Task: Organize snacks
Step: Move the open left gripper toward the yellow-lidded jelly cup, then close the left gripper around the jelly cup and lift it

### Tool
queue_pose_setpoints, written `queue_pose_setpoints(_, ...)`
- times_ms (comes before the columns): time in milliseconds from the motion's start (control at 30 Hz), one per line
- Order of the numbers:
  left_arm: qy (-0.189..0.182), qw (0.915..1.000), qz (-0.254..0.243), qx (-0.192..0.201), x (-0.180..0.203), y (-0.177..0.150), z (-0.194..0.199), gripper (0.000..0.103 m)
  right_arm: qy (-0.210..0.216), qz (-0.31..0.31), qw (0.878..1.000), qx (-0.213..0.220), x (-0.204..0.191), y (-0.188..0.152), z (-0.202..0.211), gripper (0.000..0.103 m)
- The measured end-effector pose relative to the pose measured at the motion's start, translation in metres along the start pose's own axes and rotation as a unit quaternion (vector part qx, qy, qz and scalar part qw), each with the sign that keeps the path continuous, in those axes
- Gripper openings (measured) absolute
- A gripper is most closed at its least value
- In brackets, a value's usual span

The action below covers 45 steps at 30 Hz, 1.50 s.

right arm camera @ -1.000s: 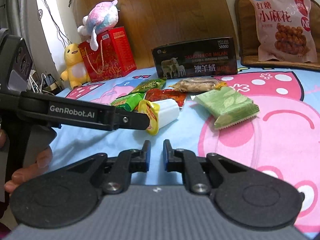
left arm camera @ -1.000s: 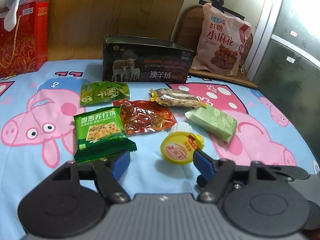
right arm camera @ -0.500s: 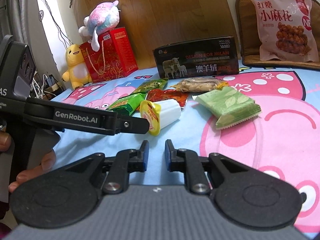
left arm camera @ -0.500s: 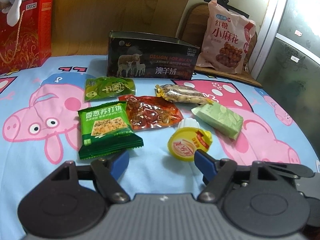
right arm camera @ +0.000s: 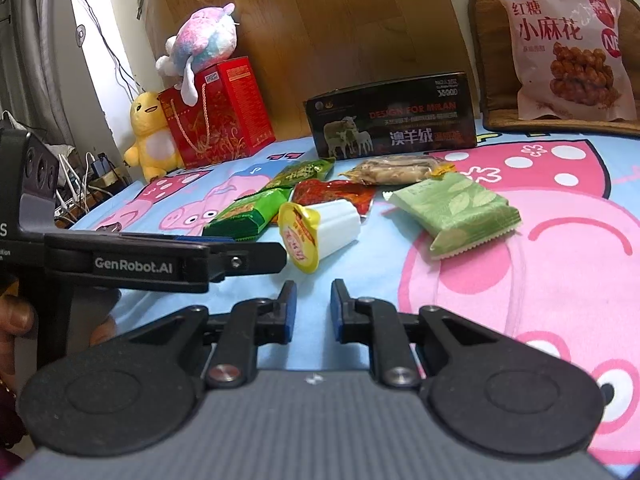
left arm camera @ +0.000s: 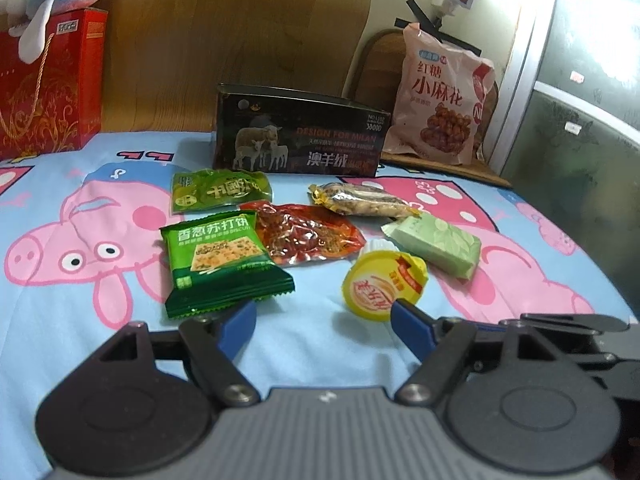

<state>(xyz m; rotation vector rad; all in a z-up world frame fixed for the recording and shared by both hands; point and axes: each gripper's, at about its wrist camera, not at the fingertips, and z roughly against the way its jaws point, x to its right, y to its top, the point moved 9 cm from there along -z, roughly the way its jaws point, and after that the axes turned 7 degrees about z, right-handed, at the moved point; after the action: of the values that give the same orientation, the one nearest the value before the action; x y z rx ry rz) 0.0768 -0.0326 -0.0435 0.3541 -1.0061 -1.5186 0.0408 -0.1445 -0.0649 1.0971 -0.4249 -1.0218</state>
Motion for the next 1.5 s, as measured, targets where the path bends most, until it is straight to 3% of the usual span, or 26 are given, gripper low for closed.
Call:
queue_pose_setpoints(133, -0.011, 0.9999, 0.01, 0.003, -0.002, 0.001, 0.001, 0.077, 0.001, -0.003, 1.0, 0.003, 0.002, 0.001, 0.0, 0.026)
queue_pose_setpoints(633, -0.039, 0.9968, 0.066, 0.024, -0.015, 0.008, 0.01, 0.078, -0.004, 0.002, 1.0, 0.002, 0.0, 0.0, 0.0, 0.028)
queue_pose_setpoints(800, -0.042, 0.997, 0.055, 0.034, -0.012, 0.01, 0.016, 0.084, -0.013, 0.032, 0.999, 0.001, -0.006, 0.003, -0.001, 0.047)
queue_pose_setpoints(1000, -0.056, 0.9974, 0.01, 0.045, 0.007, 0.026, 0.021, 0.084, -0.019, 0.053, 0.998, 0.004, -0.007, 0.012, -0.008, 0.047)
queue_pose_setpoints(1233, -0.068, 0.9974, -0.026, 0.004, 0.028, 0.026, -0.01, 0.084, -0.018, 0.04, 0.999, -0.015, 0.002, 0.017, -0.026, 0.047)
queue_pose_setpoints(1333, -0.063, 0.9975, -0.015, -0.028, 0.028, 0.018, -0.025, 0.071, -0.019, 0.048, 0.999, -0.017, 0.001, 0.019, -0.03, 0.048)
queue_pose_setpoints(1500, -0.077, 0.9963, -0.003, -0.039, 0.028, 0.013, -0.025, 0.051, -0.009, 0.06, 0.998, -0.021, -0.004, 0.021, -0.033, 0.046)
